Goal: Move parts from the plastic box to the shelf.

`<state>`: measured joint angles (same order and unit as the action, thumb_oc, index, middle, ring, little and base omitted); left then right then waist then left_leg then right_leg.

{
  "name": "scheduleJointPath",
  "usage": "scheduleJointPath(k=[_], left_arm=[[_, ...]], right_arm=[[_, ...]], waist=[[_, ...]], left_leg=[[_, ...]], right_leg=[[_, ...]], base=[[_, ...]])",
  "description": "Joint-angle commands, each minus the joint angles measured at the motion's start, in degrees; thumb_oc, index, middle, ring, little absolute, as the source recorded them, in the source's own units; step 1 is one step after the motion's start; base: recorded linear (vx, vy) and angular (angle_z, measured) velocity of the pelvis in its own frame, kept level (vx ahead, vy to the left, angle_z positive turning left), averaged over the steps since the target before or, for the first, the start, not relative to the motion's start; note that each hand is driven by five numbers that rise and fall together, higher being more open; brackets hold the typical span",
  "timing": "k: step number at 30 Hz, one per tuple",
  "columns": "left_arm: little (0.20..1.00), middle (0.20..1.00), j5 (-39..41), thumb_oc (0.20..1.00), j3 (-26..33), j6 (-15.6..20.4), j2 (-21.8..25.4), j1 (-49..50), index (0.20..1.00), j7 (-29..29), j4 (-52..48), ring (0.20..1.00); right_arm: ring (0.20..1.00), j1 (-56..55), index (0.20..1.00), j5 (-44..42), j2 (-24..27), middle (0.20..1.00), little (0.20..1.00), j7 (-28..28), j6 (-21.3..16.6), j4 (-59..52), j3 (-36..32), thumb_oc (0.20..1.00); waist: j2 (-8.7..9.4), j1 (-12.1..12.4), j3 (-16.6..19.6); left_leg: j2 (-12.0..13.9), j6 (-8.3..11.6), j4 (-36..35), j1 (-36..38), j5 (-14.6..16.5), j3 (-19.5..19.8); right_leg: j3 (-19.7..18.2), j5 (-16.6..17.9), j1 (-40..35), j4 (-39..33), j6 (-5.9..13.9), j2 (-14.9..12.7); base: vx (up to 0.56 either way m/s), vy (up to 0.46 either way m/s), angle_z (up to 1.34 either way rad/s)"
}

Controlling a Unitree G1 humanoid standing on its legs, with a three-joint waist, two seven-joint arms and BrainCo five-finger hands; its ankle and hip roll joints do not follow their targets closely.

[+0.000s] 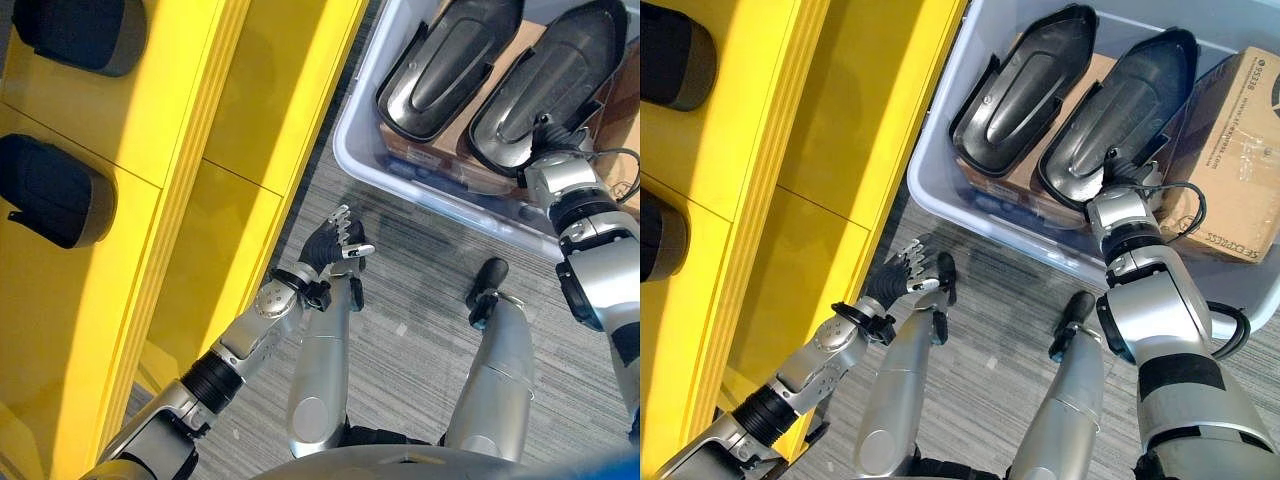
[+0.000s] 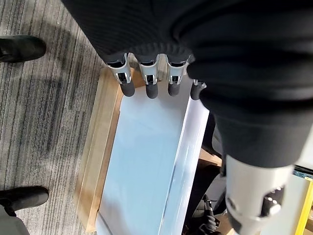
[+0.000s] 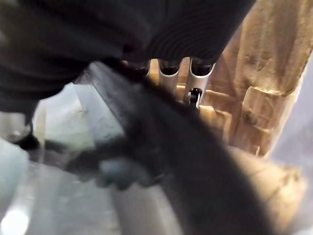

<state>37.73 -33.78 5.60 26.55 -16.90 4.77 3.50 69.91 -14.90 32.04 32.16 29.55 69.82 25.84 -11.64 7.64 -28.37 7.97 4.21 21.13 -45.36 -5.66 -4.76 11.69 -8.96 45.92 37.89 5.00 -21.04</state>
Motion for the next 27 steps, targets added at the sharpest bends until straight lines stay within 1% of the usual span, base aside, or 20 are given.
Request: scheduleJointPath(k=[1,5,8,9,10,11,13,14,15,17,20,22,25,27], left_arm=[[1.000,1.000,0.76,1.000,0.41,3.61,1.20,-0.12,1.000,-1.59,-3.79,1.000],[1.000,1.000,0.13,1.000,0.26,4.41,1.40,0.54,1.000,-1.99,-3.48,1.000],[1.000,1.000,-0.20,1.000,0.66,4.75,1.52,1.16,1.000,-2.07,-3.72,1.000],[1.000,1.000,-0.26,1.000,0.70,5.24,1.35,1.51,1.000,-2.35,-3.49,1.000],[1.000,1.000,-0.41,1.000,0.70,5.45,1.42,1.60,1.000,-2.35,-3.45,1.000],[1.000,1.000,-0.45,1.000,1.01,5.64,1.50,1.65,1.000,-2.60,-3.21,1.000],[1.000,1.000,-0.97,1.000,1.33,5.61,1.22,1.78,1.000,-2.79,-2.91,1.000],[1.000,1.000,-1.36,1.000,1.41,5.56,0.94,1.91,1.000,-2.61,-2.74,1.000],[1.000,1.000,-1.82,1.000,1.45,5.48,0.77,1.93,1.000,-2.43,-2.72,1.000],[1.000,1.000,-1.80,1.000,1.69,5.01,0.41,2.00,1.000,-1.87,-2.65,1.000],[1.000,1.000,-2.35,1.000,2.00,4.97,-0.21,2.20,1.000,-1.12,-2.45,1.000],[1.000,1.000,-2.22,1.000,2.29,5.04,-0.75,2.46,1.000,-0.73,-1.93,1.000],[1.000,1.000,-1.96,1.000,2.33,4.91,-0.95,2.63,1.000,-0.90,-1.20,1.000],[1.000,1.000,-2.25,1.000,2.12,4.95,-1.34,2.66,1.000,-0.75,-0.65,1.000]], right_arm=[[0.200,-5.19,0.200,3.82,1.16,0.200,0.200,-3.61,3.59,3.27,3.51,0.200],[0.200,-5.33,0.200,3.16,1.06,0.200,0.200,-2.36,3.43,3.25,4.13,0.200],[0.200,-6.00,0.200,2.69,0.68,0.200,0.200,1.74,2.16,2.84,3.60,0.200],[0.200,-6.78,0.200,1.27,0.12,0.200,0.200,5.55,-0.65,2.45,3.15,0.200],[0.200,-6.99,0.200,1.71,-0.03,0.200,0.200,6.46,-1.53,2.06,2.90,0.200],[0.200,-7.40,0.200,1.72,-0.47,0.200,0.200,8.43,-4.23,0.98,2.48,0.200],[0.200,-8.17,0.200,0.47,-1.31,0.200,0.200,10.68,-7.09,-0.41,1.91,0.200],[0.200,-9.25,0.200,0.00,-2.04,0.200,0.200,12.56,-10.46,-2.45,1.38,0.200],[0.200,-9.58,0.200,-0.67,-2.34,0.200,0.200,13.51,-12.28,-3.49,1.32,0.200],[0.200,-11.17,0.200,0.58,-3.22,0.200,0.200,15.06,-16.09,-6.10,0.37,0.200],[0.200,-12.79,0.200,2.73,-4.00,0.200,0.200,18.17,-18.47,-10.16,-0.57,0.200],[0.200,-14.65,0.200,4.66,-4.12,0.200,0.200,21.14,-19.00,-14.89,-1.41,0.200],[0.200,-15.69,0.200,7.87,-4.06,0.200,0.200,22.92,-18.88,-18.02,-2.31,0.200],[0.200,-15.97,0.200,8.34,-4.19,0.200,0.200,23.95,-18.48,-19.50,-2.38,0.200]], waist=[[-3.28,2.92,-1.42],[-3.09,3.20,-1.42],[-2.71,3.32,-1.42],[-2.36,3.24,-1.42],[-2.22,3.20,-1.42],[-1.78,2.98,-1.42],[-1.23,2.66,-1.42],[-0.63,2.17,-1.42],[-0.36,1.93,-1.42],[0.23,1.24,-1.42],[0.77,0.43,-1.42],[1.31,-0.41,-1.42],[1.65,-0.96,-1.42],[1.86,-1.24,-1.42]], left_leg=[[-5.40,-4.34,1.09,-0.72,7.69,-2.22],[-5.27,-4.36,-0.51,0.23,7.06,-2.33],[-4.80,-4.13,-2.43,1.95,6.41,-2.70],[-4.35,-3.92,-3.99,3.69,6.01,-3.21],[-4.24,-3.87,-4.54,4.28,5.93,-3.34],[-3.91,-3.71,-5.63,5.65,5.72,-3.79],[-3.53,-3.52,-6.64,7.44,5.63,-4.36],[-3.10,-3.41,-7.25,9.14,5.66,-4.84],[-2.95,-3.36,-7.46,9.86,5.68,-5.08],[-2.74,-3.28,-7.97,12.03,5.82,-5.67],[-2.62,-3.17,-8.56,14.28,5.91,-6.17],[-2.32,-3.06,-9.11,16.86,6.13,-6.68],[-2.10,-2.83,-8.99,18.95,6.48,-6.93],[-2.01,-2.74,-8.87,20.03,6.71,-7.06]], right_leg=[[0.80,-7.11,0.52,8.41,-3.61,4.87],[1.19,-6.43,-0.85,6.41,-3.30,5.01],[1.72,-5.55,-2.89,3.99,-2.82,5.09],[2.04,-4.90,-4.81,1.82,-2.52,5.31],[2.19,-4.71,-5.44,1.04,-2.41,5.39],[2.45,-4.12,-6.74,-0.46,-2.10,5.55],[2.71,-3.49,-8.53,-2.29,-1.82,5.72],[2.87,-2.97,-10.26,-3.84,-1.56,5.78],[2.86,-2.78,-10.91,-4.36,-1.49,5.87],[2.86,-2.56,-12.98,-5.58,-1.33,6.08],[2.70,-2.35,-14.89,-6.60,-1.15,6.30],[2.64,-2.21,-17.11,-7.65,-0.98,6.31],[2.73,-2.06,-19.07,-8.37,-0.84,6.17],[2.84,-2.04,-20.11,-8.80,-0.93,6.19]], base=[[0.00,-0.012,0.03],[0.00,-0.009,-0.02],[0.00,0.000,0.00],[0.00,-0.024,-0.04],[-0.01,-0.025,-0.08],[-0.01,-0.017,-0.16],[-0.01,-0.018,-0.20],[0.00,-0.008,-0.15],[0.01,0.002,-0.15],[0.02,0.020,-0.10],[0.03,0.022,-0.09],[0.06,0.019,-0.16],[0.05,-0.001,-0.16],[0.06,-0.015,-0.08]])
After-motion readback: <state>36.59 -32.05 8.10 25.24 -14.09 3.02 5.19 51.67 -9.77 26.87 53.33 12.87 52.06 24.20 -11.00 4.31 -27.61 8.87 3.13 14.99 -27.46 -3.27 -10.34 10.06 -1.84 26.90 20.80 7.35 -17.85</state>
